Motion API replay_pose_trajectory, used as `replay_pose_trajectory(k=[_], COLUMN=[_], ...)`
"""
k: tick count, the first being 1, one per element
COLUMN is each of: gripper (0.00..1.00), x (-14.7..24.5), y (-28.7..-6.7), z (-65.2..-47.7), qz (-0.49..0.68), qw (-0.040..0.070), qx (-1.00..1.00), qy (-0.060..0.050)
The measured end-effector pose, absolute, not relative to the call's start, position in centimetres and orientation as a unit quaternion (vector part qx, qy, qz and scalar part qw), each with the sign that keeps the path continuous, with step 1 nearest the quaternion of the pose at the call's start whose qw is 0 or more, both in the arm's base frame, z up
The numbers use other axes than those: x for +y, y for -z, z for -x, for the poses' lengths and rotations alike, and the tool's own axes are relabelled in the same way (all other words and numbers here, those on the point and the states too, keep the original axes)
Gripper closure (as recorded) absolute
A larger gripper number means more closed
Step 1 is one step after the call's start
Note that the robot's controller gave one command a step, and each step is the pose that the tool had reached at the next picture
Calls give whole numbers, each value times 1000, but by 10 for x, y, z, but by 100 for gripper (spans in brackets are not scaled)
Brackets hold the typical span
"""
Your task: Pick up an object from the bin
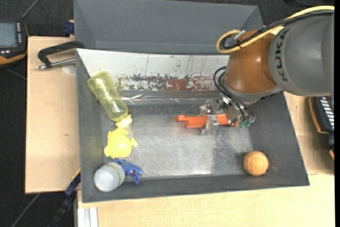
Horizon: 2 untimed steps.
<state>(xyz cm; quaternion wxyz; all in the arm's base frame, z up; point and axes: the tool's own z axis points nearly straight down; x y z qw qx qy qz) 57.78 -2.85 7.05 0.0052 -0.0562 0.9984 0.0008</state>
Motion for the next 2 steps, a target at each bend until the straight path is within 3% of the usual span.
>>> replay_pose_trajectory(k=[1, 2], gripper=[100, 100], x=[-29, -29], y=[-71, -74], z=[-578, -588], qz=[56, 46], qw=[5, 7], qx=[998, 999], qy=[-1, -1])
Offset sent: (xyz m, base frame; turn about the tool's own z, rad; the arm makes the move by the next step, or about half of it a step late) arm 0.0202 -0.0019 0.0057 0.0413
